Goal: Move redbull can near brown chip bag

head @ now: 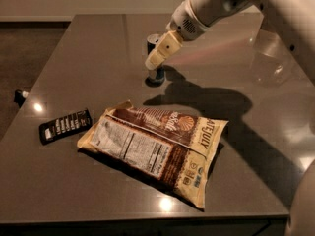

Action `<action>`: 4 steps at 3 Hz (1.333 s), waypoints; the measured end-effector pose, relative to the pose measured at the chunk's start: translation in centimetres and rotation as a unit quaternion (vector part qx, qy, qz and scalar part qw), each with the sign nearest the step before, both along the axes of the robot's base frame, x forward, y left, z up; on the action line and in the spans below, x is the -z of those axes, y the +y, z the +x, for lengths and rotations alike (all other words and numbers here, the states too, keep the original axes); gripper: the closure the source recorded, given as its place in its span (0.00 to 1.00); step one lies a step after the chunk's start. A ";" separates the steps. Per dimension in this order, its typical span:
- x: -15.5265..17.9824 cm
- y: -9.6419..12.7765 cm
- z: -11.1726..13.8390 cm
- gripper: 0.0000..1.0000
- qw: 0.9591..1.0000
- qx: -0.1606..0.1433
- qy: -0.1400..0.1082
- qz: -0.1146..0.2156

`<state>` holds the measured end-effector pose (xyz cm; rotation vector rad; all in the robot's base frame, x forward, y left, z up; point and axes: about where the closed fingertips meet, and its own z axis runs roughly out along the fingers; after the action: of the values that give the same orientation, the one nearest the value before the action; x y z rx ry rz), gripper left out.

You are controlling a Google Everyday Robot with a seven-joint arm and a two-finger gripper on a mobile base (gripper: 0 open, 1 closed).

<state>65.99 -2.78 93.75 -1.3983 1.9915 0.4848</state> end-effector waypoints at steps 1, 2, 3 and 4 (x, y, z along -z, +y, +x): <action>0.8 0.9 0.0 0.25 1.000 -0.005 0.009 0.001; 0.7 1.9 -0.5 0.49 1.000 -0.015 0.016 0.007; -0.7 2.1 -3.1 0.80 0.999 -0.030 0.013 0.022; -1.7 2.0 -5.4 1.00 0.999 -0.040 0.012 0.034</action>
Offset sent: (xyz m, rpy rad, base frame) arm -0.0113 0.0255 -0.0023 0.0290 0.0442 0.0484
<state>60.55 -0.75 95.47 -1.4401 1.9251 0.6009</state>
